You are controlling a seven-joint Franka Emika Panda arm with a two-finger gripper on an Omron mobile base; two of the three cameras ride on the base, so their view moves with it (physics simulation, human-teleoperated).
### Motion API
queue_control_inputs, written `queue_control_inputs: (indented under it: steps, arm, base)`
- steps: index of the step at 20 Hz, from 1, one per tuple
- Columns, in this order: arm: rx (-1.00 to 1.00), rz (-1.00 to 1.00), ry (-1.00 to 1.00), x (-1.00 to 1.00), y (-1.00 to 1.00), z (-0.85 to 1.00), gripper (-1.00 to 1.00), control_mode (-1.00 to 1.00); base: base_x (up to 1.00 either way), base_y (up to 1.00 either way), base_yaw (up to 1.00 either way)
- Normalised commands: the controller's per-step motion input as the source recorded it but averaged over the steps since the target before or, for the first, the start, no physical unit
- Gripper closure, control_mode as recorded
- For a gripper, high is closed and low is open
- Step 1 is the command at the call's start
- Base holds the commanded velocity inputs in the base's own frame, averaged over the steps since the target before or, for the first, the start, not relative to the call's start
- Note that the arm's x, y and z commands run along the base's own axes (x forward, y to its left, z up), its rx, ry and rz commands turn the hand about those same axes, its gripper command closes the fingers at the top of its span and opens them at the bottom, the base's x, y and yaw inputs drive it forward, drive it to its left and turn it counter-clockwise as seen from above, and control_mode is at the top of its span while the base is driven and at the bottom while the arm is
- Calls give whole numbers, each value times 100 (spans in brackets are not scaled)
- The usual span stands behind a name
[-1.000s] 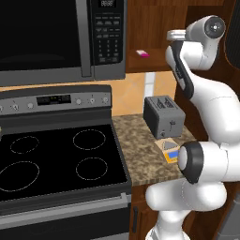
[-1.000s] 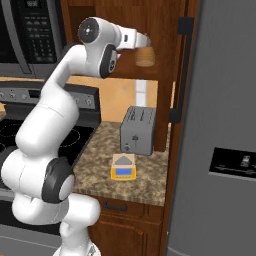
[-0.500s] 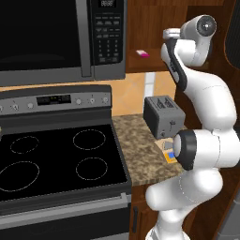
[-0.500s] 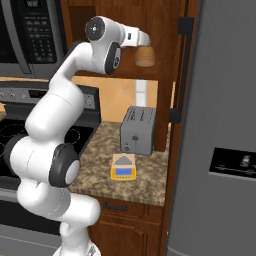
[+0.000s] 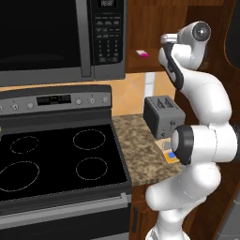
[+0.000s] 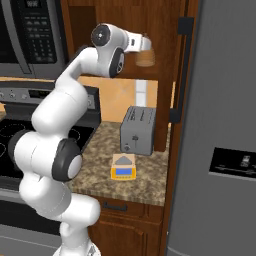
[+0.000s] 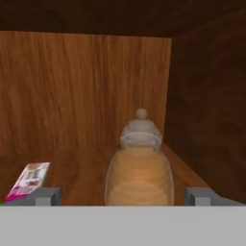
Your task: Pick the honey bottle and place it on the digital scale for weighing, and close the cabinet.
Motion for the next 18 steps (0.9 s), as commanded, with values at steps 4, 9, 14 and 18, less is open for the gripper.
queue_control_inputs:
  steps: [4,9,14,18]
  arm:
    - [2,0,0,49,-23,0,-100,-100]
    - [2,0,0,48,-27,0,-100,-100]
    - [0,0,0,41,-14,0,-100,-100]
    - [0,0,0,28,-4,-3,-100,-100]
  base:
    - [0,0,0]
    - [0,0,0]
    - [0,0,0]
    - [0,0,0]
